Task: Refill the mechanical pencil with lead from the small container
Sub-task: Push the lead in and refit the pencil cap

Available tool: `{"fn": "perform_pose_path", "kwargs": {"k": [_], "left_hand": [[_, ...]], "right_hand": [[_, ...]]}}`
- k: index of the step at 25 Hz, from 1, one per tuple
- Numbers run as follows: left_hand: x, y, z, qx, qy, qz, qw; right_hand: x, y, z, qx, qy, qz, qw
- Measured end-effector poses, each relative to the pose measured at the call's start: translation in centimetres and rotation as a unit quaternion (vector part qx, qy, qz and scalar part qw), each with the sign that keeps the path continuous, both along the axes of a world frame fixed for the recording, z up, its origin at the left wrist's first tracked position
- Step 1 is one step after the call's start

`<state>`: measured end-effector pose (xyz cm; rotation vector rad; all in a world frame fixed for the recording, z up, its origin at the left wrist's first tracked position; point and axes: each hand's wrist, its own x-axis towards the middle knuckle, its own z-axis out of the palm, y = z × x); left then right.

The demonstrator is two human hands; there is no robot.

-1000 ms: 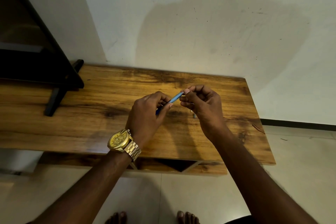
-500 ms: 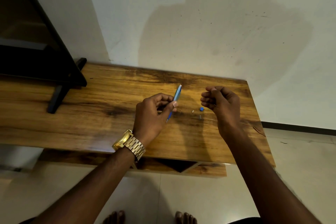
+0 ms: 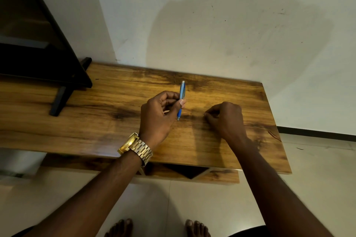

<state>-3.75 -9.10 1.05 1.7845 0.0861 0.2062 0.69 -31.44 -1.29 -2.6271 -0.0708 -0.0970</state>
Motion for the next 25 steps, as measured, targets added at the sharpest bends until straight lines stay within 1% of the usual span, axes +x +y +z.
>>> {"fn": "perform_pose_path", "kwargs": {"k": [4,7,8,9,10,11,12,13,14,15,17,21,25], "left_hand": [[-0.1,0.0,0.1,0.014,-0.007,-0.003,1.0],[-0.1,0.0,0.2,0.042,-0.018,0.0,0.999],[-0.2,0.0,0.2,0.057,-0.026,0.001,0.998],[-0.1,0.0,0.1,0.072,-0.033,0.002,0.997],[-0.1,0.0,0.1,0.086,-0.04,0.001,0.995],[-0.1,0.1,0.0,0.101,-0.044,-0.001,0.994],[-0.1,0.1,-0.1,0.117,-0.048,-0.002,0.992],[-0.1,0.1,-0.1,0.132,-0.051,-0.003,0.99],[-0.1,0.1,-0.1,0.147,-0.052,-0.004,0.988],[-0.1,0.1,-0.2,0.161,-0.054,-0.007,0.986],[-0.1,0.1,-0.2,0.179,-0.059,-0.014,0.982],[-0.1,0.2,-0.3,0.196,-0.062,-0.014,0.979],[-0.1,0.1,-0.2,0.193,-0.065,-0.014,0.979]], "right_hand": [[0.0,0.2,-0.5,-0.003,-0.008,-0.003,1.0],[0.0,0.5,-0.6,0.006,0.008,-0.004,1.0],[0.0,0.6,-0.5,0.015,0.005,-0.006,1.0],[0.0,0.8,-0.3,0.051,-0.003,-0.014,0.999],[0.1,1.0,0.0,0.138,-0.012,-0.028,0.99],[0.2,1.2,0.4,0.269,-0.009,-0.037,0.962],[0.3,1.3,1.0,0.394,-0.004,-0.03,0.919],[0.3,1.4,1.4,0.483,-0.003,-0.005,0.876],[0.1,1.5,1.7,0.53,-0.001,0.024,0.848],[0.0,1.6,1.9,0.554,0.006,0.048,0.831],[-0.3,1.9,2.0,0.56,0.018,0.073,0.825],[-0.6,1.7,2.1,0.524,0.022,0.074,0.848],[-0.8,1.4,2.2,0.504,0.03,0.073,0.86]]}}
